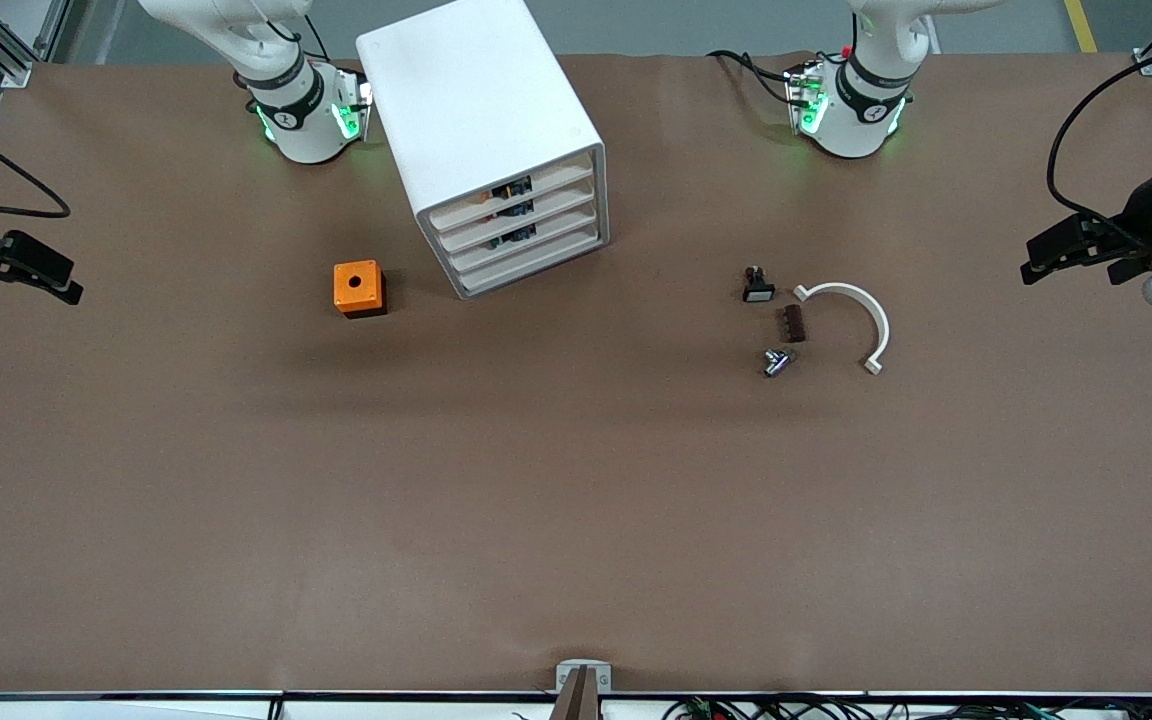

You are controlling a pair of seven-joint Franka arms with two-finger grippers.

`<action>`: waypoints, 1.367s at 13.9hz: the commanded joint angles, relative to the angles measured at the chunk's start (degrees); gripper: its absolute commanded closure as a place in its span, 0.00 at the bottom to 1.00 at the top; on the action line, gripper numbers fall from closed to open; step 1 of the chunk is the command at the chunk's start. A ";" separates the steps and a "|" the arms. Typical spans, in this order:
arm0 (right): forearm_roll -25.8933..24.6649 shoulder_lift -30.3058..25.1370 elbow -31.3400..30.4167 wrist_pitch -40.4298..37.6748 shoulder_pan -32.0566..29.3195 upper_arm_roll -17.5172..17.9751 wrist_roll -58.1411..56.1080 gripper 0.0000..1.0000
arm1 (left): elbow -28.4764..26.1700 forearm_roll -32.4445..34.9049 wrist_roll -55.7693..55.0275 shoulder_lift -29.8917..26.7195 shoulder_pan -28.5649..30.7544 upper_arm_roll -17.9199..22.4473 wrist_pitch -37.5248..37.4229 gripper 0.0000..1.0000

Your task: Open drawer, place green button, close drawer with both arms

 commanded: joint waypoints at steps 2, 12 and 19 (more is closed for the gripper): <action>-0.36 -0.35 -0.21 -0.39 -0.21 0.13 0.82 0.00 | 1.08 1.44 1.26 -0.03 0.02 -0.31 -1.21 0.00; -0.27 -0.35 -0.56 -0.39 -0.21 0.13 0.82 0.00 | 1.08 1.44 0.74 0.06 -0.06 -0.31 -1.12 0.00; -0.27 -0.35 -0.65 -0.39 -0.21 0.04 0.73 0.00 | 2.14 1.17 0.38 0.32 -0.06 -0.31 -1.12 0.00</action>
